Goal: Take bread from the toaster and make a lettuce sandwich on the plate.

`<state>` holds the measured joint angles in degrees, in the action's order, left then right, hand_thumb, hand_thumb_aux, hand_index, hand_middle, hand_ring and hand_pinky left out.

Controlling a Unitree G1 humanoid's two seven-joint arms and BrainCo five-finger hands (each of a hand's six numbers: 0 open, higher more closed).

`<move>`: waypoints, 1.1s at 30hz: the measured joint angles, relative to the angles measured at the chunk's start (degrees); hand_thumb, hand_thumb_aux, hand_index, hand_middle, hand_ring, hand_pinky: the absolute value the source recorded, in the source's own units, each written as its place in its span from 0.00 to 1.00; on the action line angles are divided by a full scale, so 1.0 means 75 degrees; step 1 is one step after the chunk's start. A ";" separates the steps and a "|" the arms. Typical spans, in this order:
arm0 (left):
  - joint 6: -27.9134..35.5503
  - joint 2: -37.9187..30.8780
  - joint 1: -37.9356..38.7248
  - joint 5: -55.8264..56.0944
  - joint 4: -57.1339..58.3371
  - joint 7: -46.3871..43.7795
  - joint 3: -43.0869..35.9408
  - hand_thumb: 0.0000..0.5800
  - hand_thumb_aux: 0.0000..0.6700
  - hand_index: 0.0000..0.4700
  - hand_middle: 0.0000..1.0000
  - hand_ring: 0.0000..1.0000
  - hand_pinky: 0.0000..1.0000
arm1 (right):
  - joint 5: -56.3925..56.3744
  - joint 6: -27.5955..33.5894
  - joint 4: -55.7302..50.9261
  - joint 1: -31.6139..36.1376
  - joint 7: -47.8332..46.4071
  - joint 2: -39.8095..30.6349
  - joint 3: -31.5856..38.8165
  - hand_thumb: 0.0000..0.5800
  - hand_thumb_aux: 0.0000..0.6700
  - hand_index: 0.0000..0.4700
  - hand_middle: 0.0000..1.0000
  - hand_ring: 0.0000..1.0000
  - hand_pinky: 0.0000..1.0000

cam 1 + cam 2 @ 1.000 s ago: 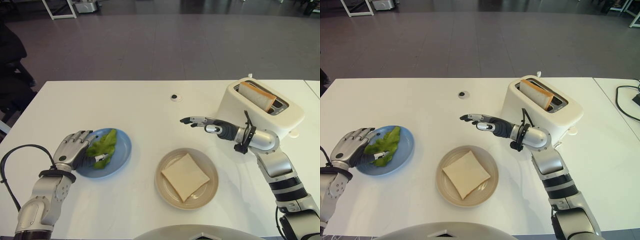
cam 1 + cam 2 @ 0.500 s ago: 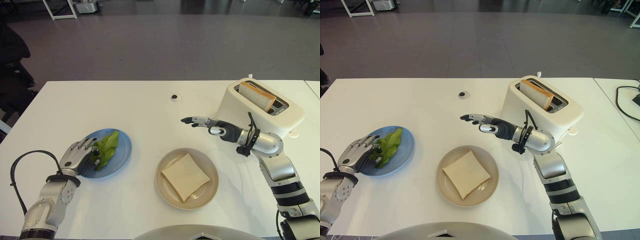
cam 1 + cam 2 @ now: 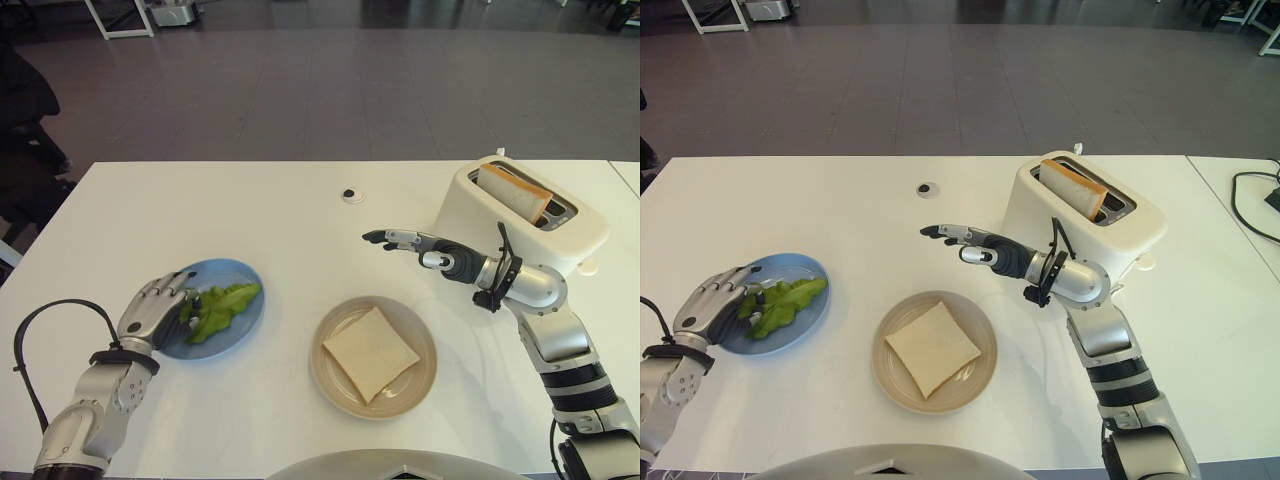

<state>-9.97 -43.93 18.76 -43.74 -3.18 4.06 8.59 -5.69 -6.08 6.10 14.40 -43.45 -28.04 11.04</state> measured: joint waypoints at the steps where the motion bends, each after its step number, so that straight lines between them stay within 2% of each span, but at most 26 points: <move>1: -0.0006 -0.0002 0.0033 0.0016 -0.0111 -0.0011 0.0075 1.00 1.00 1.00 0.00 0.00 0.00 | 0.0000 -0.0008 -0.0013 0.0001 0.0005 0.0006 -0.0007 0.00 0.00 0.00 0.00 0.00 0.00; 7: -0.0052 0.0021 0.0327 0.0453 -0.1018 -0.0310 0.0539 1.00 1.00 1.00 0.00 0.00 0.00 | 0.0003 -0.0105 -0.0150 0.0006 0.0073 0.0048 -0.0041 0.00 0.00 0.00 0.00 0.00 0.00; 14: -0.0311 0.0116 0.0395 0.1064 -0.1243 -0.0584 0.0722 1.00 1.00 1.00 0.00 0.00 0.00 | 0.0002 -0.0205 -0.0348 0.0008 0.0108 0.0061 -0.0057 0.00 0.00 0.00 0.00 0.00 0.00; 21: -0.0610 0.0279 0.0627 0.2178 -0.1867 -0.1066 0.1277 1.00 1.00 1.00 0.00 0.00 0.00 | 0.0000 -0.0267 -0.0557 0.0011 0.0182 0.0105 -0.0221 0.00 0.00 0.00 0.00 0.00 0.00; 26: -0.0670 0.0597 0.0654 0.2872 -0.2739 -0.1616 0.1268 1.00 1.00 1.00 0.00 0.00 0.00 | -0.0017 -0.0419 -0.0881 -0.0025 0.0270 0.0124 -0.0467 0.00 0.00 0.00 0.00 0.00 0.00; 30: -0.0494 0.0960 0.0350 0.3373 -0.3675 -0.2132 0.0737 1.00 1.00 1.00 0.00 0.00 0.00 | -0.0061 -0.0526 -0.1197 -0.0152 0.0340 0.0117 -0.0788 0.00 0.00 0.00 0.00 0.00 0.00; 33: -0.0290 0.1489 -0.0141 0.3167 -0.4015 -0.2525 -0.0669 1.00 1.00 1.00 0.00 0.00 0.00 | -0.0107 -0.0608 -0.1322 -0.0172 0.0344 0.0111 -0.0929 0.00 0.00 0.00 0.00 0.00 0.00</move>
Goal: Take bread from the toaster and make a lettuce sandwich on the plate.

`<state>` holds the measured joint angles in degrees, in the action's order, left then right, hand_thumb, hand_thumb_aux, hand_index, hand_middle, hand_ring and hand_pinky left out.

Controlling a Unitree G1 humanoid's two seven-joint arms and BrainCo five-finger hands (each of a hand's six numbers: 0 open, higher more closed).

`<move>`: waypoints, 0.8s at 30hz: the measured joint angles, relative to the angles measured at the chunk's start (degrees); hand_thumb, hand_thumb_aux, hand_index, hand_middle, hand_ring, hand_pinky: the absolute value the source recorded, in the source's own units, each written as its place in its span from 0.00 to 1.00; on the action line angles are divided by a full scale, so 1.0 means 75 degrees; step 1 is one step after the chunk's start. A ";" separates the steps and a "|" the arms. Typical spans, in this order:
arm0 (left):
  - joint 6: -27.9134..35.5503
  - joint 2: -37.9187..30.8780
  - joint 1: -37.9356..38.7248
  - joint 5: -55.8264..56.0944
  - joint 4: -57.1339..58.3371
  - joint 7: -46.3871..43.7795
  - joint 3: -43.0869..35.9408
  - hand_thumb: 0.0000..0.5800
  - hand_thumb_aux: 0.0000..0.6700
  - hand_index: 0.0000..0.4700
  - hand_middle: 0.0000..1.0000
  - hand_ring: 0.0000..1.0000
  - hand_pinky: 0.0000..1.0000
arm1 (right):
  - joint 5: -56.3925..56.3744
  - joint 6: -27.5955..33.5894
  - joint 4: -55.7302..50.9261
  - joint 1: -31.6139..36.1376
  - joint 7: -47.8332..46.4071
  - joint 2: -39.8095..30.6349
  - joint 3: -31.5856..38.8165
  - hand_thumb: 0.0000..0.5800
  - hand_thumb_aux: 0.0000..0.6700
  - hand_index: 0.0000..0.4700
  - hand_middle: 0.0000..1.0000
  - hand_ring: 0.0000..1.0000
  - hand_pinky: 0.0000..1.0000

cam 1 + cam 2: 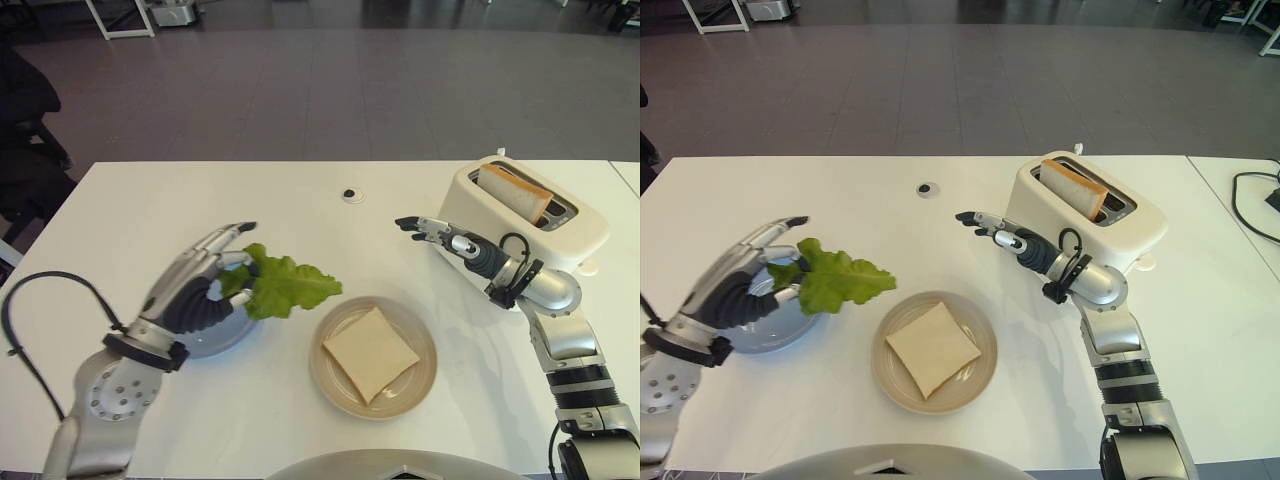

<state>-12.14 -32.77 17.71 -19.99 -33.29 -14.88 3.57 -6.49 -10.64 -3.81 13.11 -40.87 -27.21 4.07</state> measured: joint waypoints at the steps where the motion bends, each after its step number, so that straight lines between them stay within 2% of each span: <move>1: 0.0067 0.0162 -0.0207 -0.0197 -0.0005 -0.0101 -0.0449 1.00 1.00 1.00 0.00 0.00 0.00 | -0.0010 -0.0005 -0.0041 -0.0004 -0.0001 0.0000 -0.0019 0.00 0.00 0.00 0.00 0.00 0.00; 4: 0.0116 0.0591 -0.0828 -0.0804 0.0339 -0.0285 -0.1540 1.00 1.00 1.00 0.00 0.00 0.00 | -0.0028 -0.0030 -0.0082 -0.0005 0.0000 0.0017 -0.0026 0.00 0.00 0.00 0.00 0.00 0.00; 10: 0.0018 0.0950 -0.1193 -0.1596 0.1385 -0.0305 -0.2665 1.00 1.00 1.00 0.00 0.00 0.00 | -0.0028 -0.0101 -0.0090 -0.0006 0.0007 0.0043 -0.0026 0.00 0.00 0.00 0.00 0.00 0.00; 24: -0.0139 0.0721 -0.0874 -0.1968 0.1333 -0.0483 -0.3039 1.00 1.00 1.00 0.00 0.00 0.00 | -0.0028 -0.0101 -0.0088 -0.0009 0.0062 0.0101 -0.0017 0.00 0.00 0.00 0.00 0.00 0.00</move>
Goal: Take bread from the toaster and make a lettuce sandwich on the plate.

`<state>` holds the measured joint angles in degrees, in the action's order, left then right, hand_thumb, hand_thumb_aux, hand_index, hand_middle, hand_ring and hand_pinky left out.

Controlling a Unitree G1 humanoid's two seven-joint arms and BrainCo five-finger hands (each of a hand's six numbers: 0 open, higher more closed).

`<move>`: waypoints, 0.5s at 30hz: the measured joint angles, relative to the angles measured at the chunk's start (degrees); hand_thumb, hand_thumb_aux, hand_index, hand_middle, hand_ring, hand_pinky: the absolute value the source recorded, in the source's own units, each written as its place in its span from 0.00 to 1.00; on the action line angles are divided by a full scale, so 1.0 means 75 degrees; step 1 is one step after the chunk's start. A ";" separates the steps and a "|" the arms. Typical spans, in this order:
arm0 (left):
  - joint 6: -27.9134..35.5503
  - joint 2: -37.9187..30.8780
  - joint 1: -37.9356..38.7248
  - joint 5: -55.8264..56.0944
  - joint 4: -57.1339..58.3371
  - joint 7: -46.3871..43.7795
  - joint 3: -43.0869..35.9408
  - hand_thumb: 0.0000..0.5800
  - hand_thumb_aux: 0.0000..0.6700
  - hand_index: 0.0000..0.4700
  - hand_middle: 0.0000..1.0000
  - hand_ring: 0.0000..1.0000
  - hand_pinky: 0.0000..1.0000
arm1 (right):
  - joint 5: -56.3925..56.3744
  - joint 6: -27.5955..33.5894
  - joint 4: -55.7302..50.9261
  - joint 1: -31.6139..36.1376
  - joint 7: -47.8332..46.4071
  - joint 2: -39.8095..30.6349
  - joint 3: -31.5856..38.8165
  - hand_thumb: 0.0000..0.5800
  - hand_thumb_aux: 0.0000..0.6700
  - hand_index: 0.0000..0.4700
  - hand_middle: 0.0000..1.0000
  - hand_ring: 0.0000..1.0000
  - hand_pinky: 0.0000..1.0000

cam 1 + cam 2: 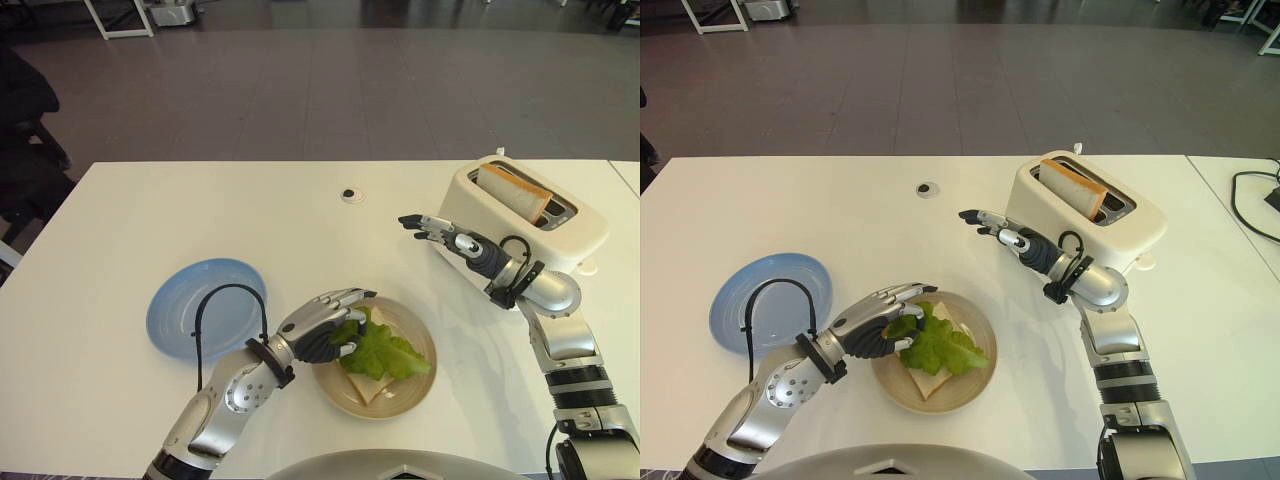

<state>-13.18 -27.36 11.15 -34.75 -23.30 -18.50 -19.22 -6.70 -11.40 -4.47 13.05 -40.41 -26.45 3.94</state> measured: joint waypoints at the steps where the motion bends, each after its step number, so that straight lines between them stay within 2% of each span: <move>1: 0.0000 -0.0020 0.0005 -0.0013 -0.0038 -0.0002 0.0008 1.00 1.00 1.00 0.00 0.00 0.00 | 0.0000 0.0000 0.0000 0.0000 0.0000 0.0000 0.0000 0.00 0.00 0.00 0.00 0.00 0.00; 3: 0.0002 -0.0049 0.0038 -0.0020 -0.0069 0.0006 0.0063 1.00 1.00 1.00 0.00 0.00 0.00 | 0.0000 0.0001 0.0000 -0.0001 0.0000 0.0000 0.0004 0.00 0.00 0.00 0.00 0.00 0.00; 4: 0.0008 -0.0050 0.0040 -0.0021 -0.0069 0.0020 0.0113 0.89 0.67 0.67 0.00 0.00 0.00 | 0.0000 0.0001 0.0000 -0.0001 0.0000 0.0000 0.0004 0.00 0.00 0.00 0.00 0.00 0.00; 5: 0.0013 -0.0049 0.0039 -0.0022 -0.0069 0.0051 0.0163 0.32 0.17 0.17 0.00 0.00 0.00 | 0.0000 0.0001 0.0000 -0.0002 -0.0001 0.0000 0.0004 0.00 0.00 0.00 0.00 0.00 0.00; 6: 0.0017 -0.0049 0.0039 -0.0023 -0.0069 0.0061 0.0186 0.00 0.00 0.00 0.00 0.00 0.00 | 0.0000 0.0001 0.0001 -0.0003 -0.0001 0.0000 0.0004 0.00 0.00 0.00 0.00 0.00 0.00; 15: 0.0024 -0.0098 0.0120 -0.0148 -0.0353 0.0055 0.0408 0.00 0.00 0.00 0.00 0.00 0.00 | 0.0000 0.0004 0.0007 -0.0041 -0.0007 0.0000 0.0008 0.00 0.00 0.00 0.00 0.00 0.00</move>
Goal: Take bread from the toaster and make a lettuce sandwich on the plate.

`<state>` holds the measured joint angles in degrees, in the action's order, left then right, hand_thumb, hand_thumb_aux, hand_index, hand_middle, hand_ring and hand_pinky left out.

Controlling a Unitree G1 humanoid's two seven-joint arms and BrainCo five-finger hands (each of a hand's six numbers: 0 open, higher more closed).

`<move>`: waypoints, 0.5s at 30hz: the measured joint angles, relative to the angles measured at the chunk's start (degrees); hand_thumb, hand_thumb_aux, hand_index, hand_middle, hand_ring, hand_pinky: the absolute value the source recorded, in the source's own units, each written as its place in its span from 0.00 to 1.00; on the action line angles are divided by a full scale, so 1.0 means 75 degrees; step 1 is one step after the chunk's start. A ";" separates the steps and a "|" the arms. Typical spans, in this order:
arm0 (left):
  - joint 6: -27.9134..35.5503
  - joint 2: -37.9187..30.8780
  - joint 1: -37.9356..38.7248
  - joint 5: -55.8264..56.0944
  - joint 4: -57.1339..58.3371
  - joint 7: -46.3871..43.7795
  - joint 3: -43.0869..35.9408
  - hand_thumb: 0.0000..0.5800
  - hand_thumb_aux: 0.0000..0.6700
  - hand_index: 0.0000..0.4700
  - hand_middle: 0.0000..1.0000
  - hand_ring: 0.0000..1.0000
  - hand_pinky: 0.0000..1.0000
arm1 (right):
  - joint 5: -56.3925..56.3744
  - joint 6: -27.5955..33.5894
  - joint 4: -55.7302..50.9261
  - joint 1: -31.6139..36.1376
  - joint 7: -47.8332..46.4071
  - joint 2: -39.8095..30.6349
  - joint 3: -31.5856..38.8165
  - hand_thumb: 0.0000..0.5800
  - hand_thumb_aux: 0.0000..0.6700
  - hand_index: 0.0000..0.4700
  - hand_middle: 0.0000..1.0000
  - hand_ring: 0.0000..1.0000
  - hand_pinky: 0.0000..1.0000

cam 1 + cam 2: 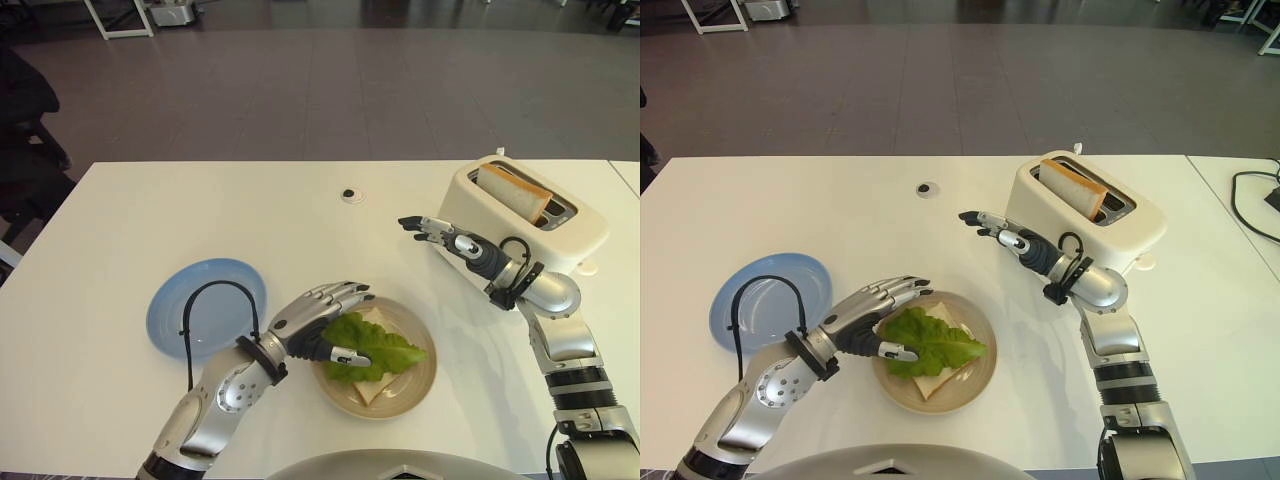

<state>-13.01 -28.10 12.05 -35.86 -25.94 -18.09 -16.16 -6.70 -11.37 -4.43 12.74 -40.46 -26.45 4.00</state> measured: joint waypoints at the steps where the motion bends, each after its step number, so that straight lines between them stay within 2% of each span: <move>1: -0.0002 -0.0005 0.0082 0.0005 -0.0128 -0.0005 0.0061 0.00 0.00 0.00 0.00 0.00 0.00 | 0.0000 -0.0001 0.0004 0.0000 0.0001 0.0000 0.0000 0.00 0.00 0.00 0.00 0.00 0.00; 5: -0.0065 0.0221 0.0269 0.0986 -0.0612 0.0180 0.0532 0.00 0.00 0.00 0.00 0.00 0.00 | 0.0559 -0.0611 0.0593 0.0164 0.0286 -0.0353 -0.0241 0.00 0.00 0.00 0.00 0.00 0.00; 7: -0.0209 0.0743 0.0402 0.2161 -0.0790 0.0508 0.0865 0.00 0.00 0.00 0.00 0.00 0.00 | 0.1393 -0.1056 0.0729 0.0925 0.0877 -0.1033 -0.0778 0.00 0.00 0.00 0.00 0.00 0.00; 8: -0.0292 0.1084 0.0478 0.2891 -0.0800 0.0691 0.1054 0.00 0.00 0.00 0.00 0.00 0.00 | 0.1918 -0.1233 0.0498 0.1618 0.1279 -0.1594 -0.1139 0.00 0.00 0.00 0.00 0.00 0.00; 11: -0.0405 0.1474 0.0545 0.3820 -0.0704 0.0809 0.1214 0.00 0.00 0.00 0.00 0.00 0.00 | 0.3578 -0.1664 -0.1103 0.2513 0.2344 -0.2694 -0.1088 0.00 0.00 0.00 0.00 0.00 0.00; 15: -0.0575 0.1547 0.0527 0.3901 -0.0506 0.0796 0.1265 0.00 0.00 0.00 0.00 0.00 0.00 | 0.5154 -0.1832 -0.3427 0.2698 0.3525 -0.3393 -0.0410 0.00 0.00 0.00 0.00 0.00 0.00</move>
<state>-17.32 -16.49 16.00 -6.60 -29.74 -12.12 -6.67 31.96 -25.11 -30.13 32.97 -14.02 -51.90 0.93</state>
